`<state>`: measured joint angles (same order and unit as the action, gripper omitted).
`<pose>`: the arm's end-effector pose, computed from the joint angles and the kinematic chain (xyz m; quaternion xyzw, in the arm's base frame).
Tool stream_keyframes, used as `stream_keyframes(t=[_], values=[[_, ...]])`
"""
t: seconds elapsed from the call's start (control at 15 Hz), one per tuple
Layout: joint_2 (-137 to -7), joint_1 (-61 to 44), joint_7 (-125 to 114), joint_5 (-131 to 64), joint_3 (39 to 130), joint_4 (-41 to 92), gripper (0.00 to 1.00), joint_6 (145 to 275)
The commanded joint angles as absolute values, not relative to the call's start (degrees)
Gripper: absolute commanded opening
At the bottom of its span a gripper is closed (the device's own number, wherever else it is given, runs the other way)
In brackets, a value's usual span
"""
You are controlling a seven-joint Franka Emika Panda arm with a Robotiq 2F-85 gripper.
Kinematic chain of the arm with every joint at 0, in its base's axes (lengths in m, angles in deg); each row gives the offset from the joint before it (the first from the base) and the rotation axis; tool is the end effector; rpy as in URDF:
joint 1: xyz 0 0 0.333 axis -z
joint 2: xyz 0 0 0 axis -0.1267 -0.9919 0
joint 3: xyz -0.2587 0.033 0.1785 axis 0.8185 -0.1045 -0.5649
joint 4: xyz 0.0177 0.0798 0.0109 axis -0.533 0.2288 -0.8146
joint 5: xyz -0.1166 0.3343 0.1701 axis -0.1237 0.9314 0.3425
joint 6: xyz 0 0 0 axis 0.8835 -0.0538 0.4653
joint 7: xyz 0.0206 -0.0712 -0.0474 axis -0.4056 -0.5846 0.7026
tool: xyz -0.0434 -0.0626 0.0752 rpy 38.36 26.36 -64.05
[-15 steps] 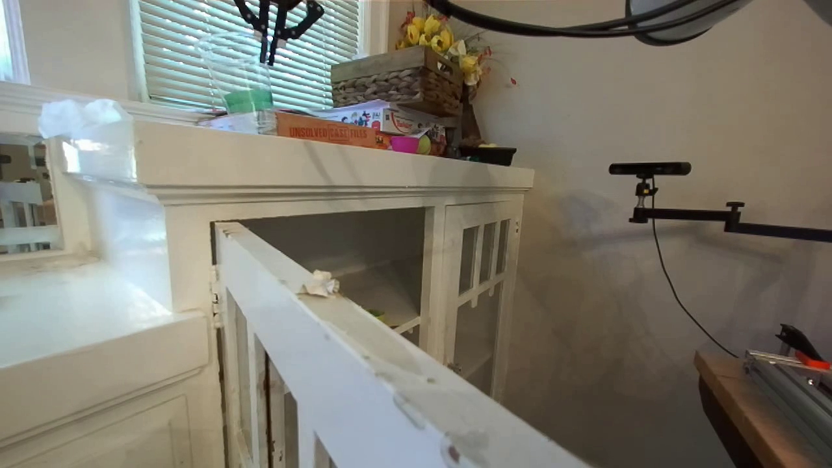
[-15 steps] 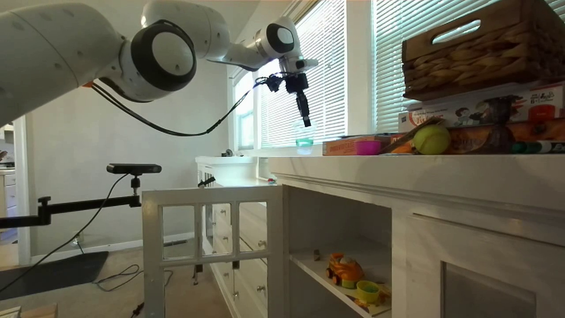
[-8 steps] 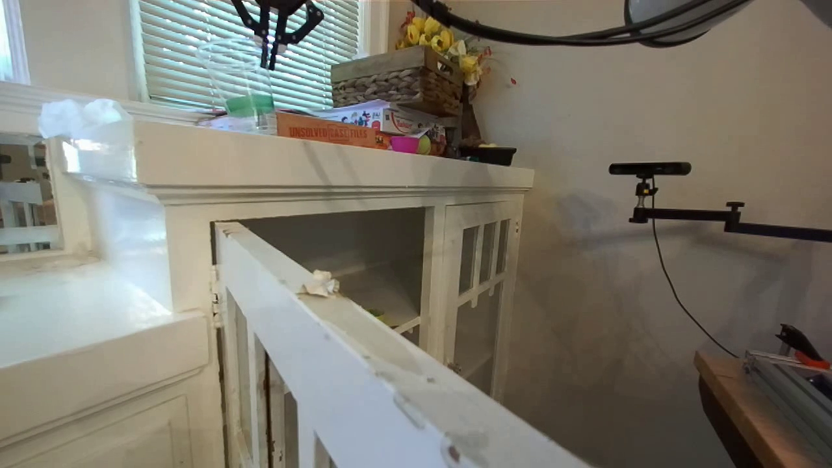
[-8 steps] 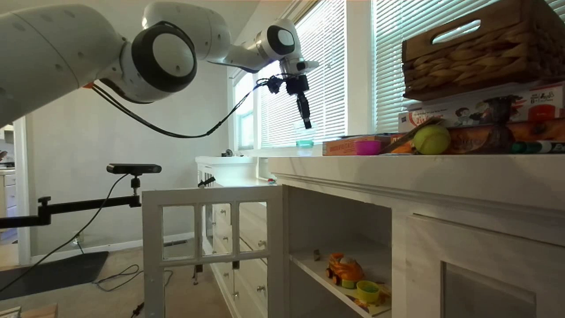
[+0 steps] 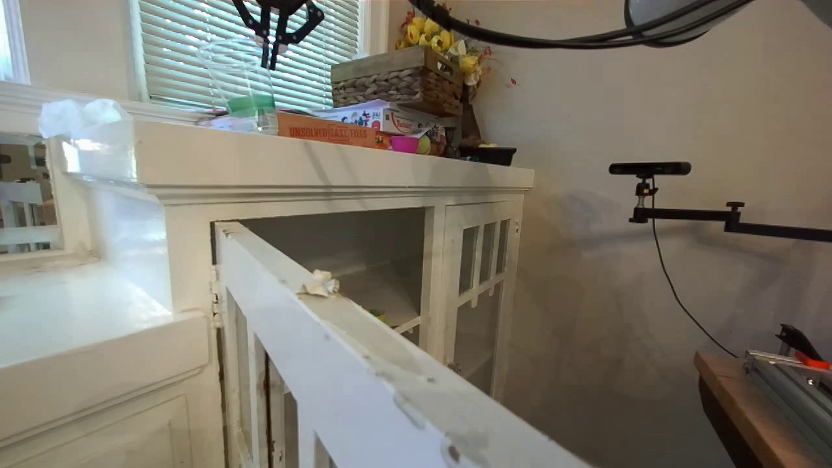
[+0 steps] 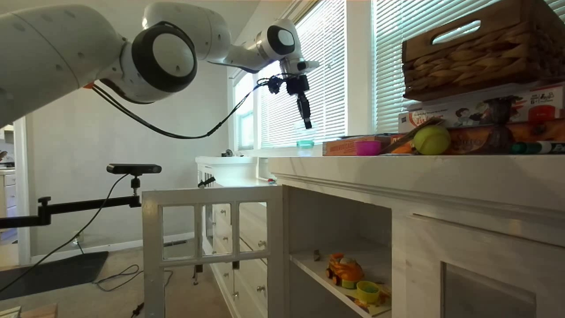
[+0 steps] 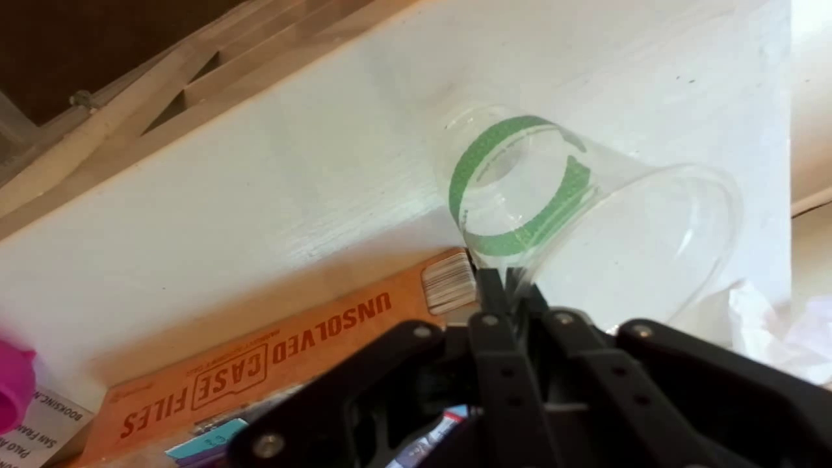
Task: Pour the contents in the clear cup into the basket.
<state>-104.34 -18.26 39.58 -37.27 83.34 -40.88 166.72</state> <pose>0.7462 0.1182 0.5840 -0.9230 0.3485 -0.1632 0.0063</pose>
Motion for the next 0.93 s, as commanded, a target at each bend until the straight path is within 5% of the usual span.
stream_keyframes(t=[0.0, 0.53, 0.6, 0.8, 0.87], values=[[-104.91, -18.42, 39.36, -36.64, 84.07, -41.95, 0.06, 166.23], [-104.87, -18.42, 39.36, -36.64, 84.07, -41.88, 0.06, 166.26], [-104.87, -18.42, 39.36, -36.64, 84.07, -41.88, 0.31, 166.26], [-104.88, -18.57, 39.25, -37.09, 84.52, -41.99, 0.45, 166.27], [-104.91, -18.36, 39.37, -36.72, 84.40, -41.95, 0.26, 166.21]])
